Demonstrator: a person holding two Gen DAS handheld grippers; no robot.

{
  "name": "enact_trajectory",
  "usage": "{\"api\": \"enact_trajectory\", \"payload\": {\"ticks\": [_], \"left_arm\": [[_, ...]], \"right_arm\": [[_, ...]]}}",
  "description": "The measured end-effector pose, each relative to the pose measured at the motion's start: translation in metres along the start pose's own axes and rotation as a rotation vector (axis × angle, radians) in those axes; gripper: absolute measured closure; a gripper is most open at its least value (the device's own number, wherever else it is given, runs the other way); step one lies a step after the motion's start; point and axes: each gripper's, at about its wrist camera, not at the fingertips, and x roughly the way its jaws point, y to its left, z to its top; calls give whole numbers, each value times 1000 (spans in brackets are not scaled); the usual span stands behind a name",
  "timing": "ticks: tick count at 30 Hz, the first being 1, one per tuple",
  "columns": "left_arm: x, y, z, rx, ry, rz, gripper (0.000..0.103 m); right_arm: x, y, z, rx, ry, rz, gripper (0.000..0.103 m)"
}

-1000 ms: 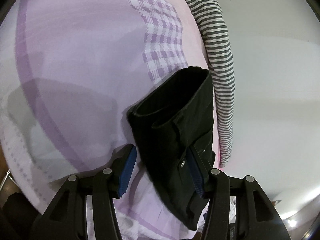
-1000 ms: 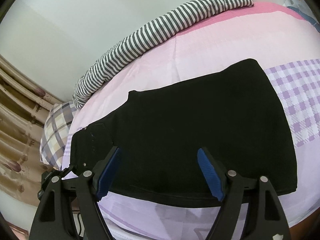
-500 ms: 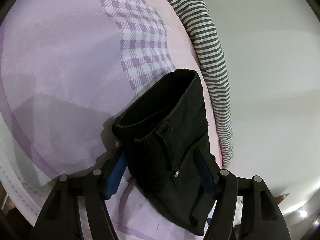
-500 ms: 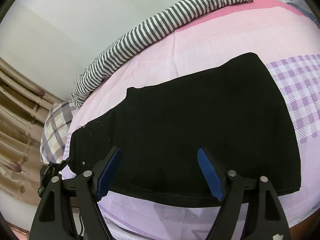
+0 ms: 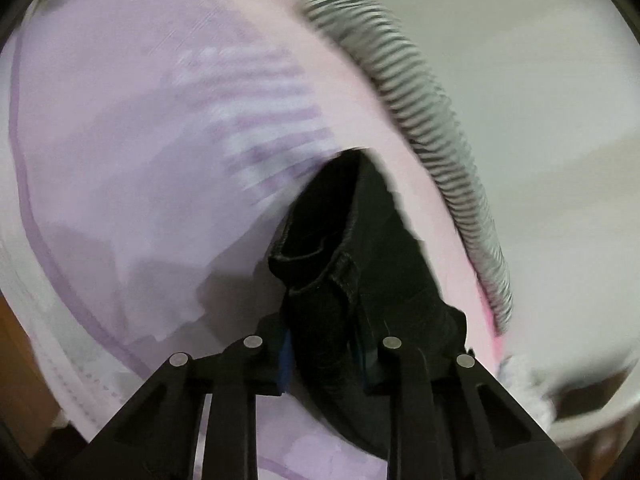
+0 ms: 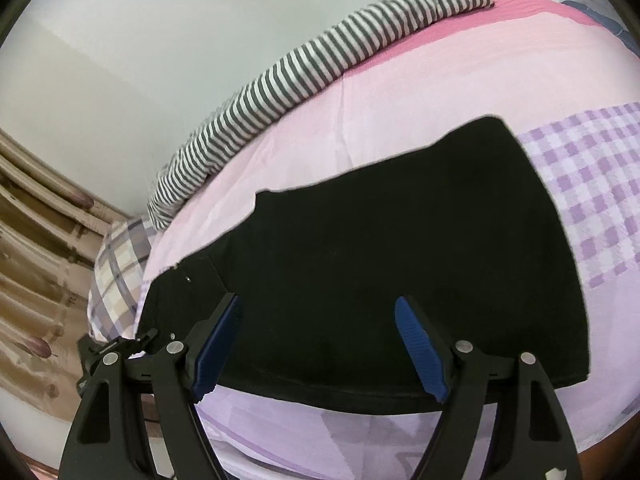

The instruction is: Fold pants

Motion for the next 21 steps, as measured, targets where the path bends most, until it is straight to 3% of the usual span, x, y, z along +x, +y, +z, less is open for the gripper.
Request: {"api": "enact_trajectory", "payload": {"ticks": [4, 10, 14, 17, 21], "left_arm": [[-13, -66, 3, 151, -15, -14, 80], [-6, -187, -18, 406, 17, -102, 81], [14, -261, -65, 571, 82, -182, 81], [37, -304, -118, 694, 160, -217, 81], [75, -322, -186, 799, 297, -200, 81]], "right_arm": [[-25, -8, 12, 41, -62, 27, 27], [-73, -39, 27, 111, -163, 30, 27], [-97, -62, 28, 143, -209, 4, 26], [-110, -85, 23, 191, -228, -5, 25], [-111, -111, 20, 260, -218, 22, 25]]}}
